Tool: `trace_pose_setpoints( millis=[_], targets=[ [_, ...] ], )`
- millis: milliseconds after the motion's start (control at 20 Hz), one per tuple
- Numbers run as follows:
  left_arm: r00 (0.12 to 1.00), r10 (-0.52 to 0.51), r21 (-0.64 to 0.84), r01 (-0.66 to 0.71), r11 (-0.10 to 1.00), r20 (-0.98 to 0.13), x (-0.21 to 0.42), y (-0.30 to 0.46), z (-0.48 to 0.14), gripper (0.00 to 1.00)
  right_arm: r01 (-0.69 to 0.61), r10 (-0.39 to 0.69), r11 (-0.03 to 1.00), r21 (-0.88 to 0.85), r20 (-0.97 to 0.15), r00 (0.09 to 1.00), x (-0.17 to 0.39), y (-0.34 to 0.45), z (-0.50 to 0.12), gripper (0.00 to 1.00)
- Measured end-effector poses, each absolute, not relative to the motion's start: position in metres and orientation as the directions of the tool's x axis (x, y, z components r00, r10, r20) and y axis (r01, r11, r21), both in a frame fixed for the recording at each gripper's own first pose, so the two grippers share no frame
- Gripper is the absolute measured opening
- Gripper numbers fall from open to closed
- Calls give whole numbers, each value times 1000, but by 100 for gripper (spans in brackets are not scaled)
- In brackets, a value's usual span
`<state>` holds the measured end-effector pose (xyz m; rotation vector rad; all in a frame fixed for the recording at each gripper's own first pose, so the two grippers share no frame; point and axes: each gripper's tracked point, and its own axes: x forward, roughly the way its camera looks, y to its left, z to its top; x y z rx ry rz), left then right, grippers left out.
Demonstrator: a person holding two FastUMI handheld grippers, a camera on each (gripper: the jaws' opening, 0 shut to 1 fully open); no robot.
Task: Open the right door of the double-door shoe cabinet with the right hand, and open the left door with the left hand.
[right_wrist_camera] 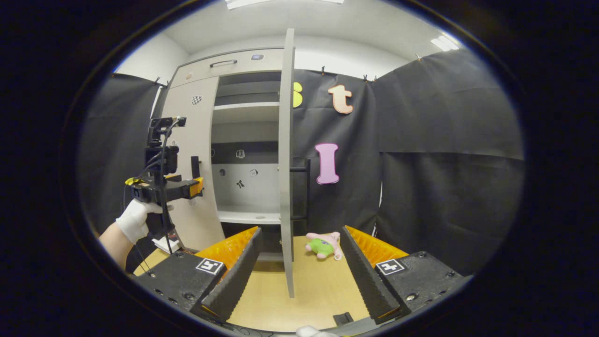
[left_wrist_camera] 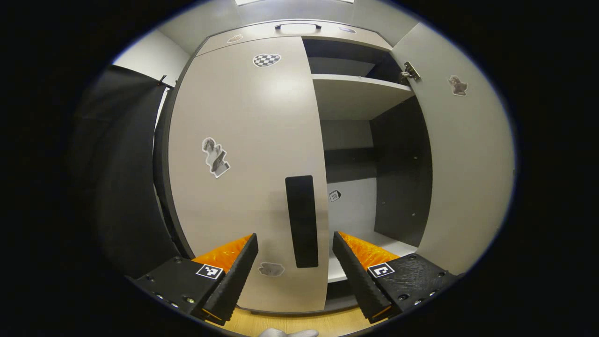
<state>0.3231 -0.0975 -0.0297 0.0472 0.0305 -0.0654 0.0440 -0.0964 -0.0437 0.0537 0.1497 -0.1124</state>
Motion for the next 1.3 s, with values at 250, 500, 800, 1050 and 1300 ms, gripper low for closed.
trace_pose_setpoints(
  millis=[250,500,800,1050,1300],
  targets=[
    [996,-53,18,55,998,-70,347,-98,-43,96,115,-108,993,39,-158,982,53,-102,-45,100],
    [992,-77,1,77,997,-102,360,-104,-52,81,112,-104,993,41,-162,981,61,-106,-47,100],
    [993,-81,-20,80,997,-83,359,-108,-50,34,101,-92,994,51,-158,983,67,-102,-46,100],
    [992,-86,-10,85,996,-87,355,-107,-50,4,70,-62,996,47,-142,988,66,-90,-41,100],
    [991,-109,-17,108,994,-78,345,-106,-48,0,44,-37,998,46,-140,989,62,-77,-40,100]
  ],
)
